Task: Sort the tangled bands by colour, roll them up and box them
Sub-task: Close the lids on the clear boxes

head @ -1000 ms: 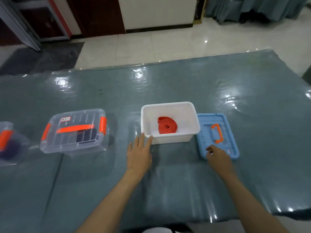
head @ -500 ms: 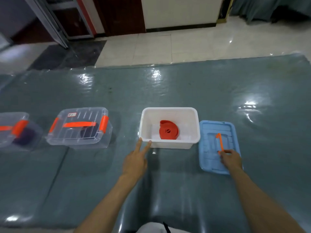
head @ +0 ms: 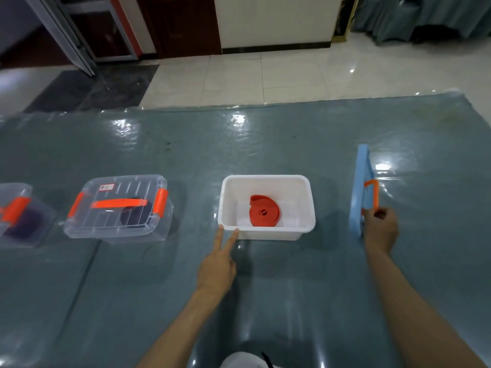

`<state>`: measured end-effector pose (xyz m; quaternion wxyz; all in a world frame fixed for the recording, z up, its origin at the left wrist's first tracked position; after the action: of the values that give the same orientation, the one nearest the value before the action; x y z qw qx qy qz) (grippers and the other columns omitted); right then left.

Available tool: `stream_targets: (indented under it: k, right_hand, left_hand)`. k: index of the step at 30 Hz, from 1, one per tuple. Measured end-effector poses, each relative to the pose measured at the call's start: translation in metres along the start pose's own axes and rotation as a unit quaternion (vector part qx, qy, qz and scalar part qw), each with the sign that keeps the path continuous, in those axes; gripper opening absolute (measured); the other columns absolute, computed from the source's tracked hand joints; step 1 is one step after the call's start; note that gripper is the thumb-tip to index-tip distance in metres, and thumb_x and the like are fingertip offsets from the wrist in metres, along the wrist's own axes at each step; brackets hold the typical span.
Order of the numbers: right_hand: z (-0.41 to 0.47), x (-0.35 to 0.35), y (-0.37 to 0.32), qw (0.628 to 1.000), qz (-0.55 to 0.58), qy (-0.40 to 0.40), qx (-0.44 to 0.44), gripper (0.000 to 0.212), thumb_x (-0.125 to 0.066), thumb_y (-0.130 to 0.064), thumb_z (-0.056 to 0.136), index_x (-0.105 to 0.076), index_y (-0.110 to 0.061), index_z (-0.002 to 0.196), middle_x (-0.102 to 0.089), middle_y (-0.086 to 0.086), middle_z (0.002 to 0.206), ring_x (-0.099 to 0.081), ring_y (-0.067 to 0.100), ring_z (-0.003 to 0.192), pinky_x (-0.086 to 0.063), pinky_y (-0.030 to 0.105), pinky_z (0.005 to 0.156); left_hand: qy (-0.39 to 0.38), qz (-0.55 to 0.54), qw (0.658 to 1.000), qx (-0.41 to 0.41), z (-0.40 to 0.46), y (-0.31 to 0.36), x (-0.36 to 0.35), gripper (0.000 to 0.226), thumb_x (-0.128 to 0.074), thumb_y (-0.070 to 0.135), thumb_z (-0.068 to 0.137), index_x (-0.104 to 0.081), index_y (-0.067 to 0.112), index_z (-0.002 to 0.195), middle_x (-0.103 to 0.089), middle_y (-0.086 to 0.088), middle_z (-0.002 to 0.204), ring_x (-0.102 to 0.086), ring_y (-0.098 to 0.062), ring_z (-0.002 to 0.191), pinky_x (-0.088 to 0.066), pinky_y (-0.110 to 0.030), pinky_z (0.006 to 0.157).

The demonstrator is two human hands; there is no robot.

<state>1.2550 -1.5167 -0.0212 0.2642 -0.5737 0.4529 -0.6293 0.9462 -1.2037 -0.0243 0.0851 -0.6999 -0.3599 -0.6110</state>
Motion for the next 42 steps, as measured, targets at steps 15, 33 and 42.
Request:
stream_targets:
  k: [15, 33, 42]
  right_hand:
    - [-0.112, -0.134, -0.103, 0.875, -0.188, -0.234, 0.379, 0.005, -0.07, -0.015, 0.093, -0.069, -0.013, 0.098, -0.07, 0.011, 0.09, -0.066, 0.035, 0.091, -0.051, 0.044, 0.076]
    - [-0.121, -0.118, -0.036, 0.92, -0.167, -0.273, 0.225, 0.073, -0.058, -0.023, 0.106, -0.017, -0.005, 0.165, -0.013, 0.011, 0.174, -0.018, 0.03, 0.16, -0.017, 0.041, 0.13]
    - [-0.112, -0.122, -0.039, 0.894, -0.222, -0.321, 0.218, 0.077, -0.053, -0.027, 0.109, -0.006, -0.007, 0.166, -0.002, 0.008, 0.176, -0.008, 0.023, 0.162, -0.01, 0.033, 0.128]
  left_hand:
    - [0.184, -0.276, 0.943, 0.016, 0.007, -0.047, 0.021, 0.046, -0.058, 0.0, 0.099, -0.065, 0.02, 0.139, -0.062, 0.015, 0.138, -0.067, -0.022, 0.121, -0.051, -0.03, 0.103]
    - [0.042, -0.296, 0.953, 0.058, 0.089, -0.03, 0.013, 0.061, -0.035, 0.04, 0.114, -0.013, 0.032, 0.169, -0.045, -0.005, 0.164, -0.05, -0.033, 0.144, -0.042, -0.042, 0.116]
    - [0.033, -0.276, 0.956, 0.099, 0.089, -0.031, 0.011, 0.059, -0.034, 0.046, 0.112, -0.01, 0.048, 0.166, -0.068, -0.01, 0.132, -0.062, -0.026, 0.102, -0.04, -0.033, 0.085]
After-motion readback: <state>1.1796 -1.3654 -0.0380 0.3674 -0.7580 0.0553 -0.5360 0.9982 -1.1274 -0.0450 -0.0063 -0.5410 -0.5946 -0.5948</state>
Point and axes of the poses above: each hand's wrist, its own z-axis towards the middle knuckle, its own x-axis out of the back of the hand, y = z × x, the point moved 6 cm from there along z, towards the middle knuckle
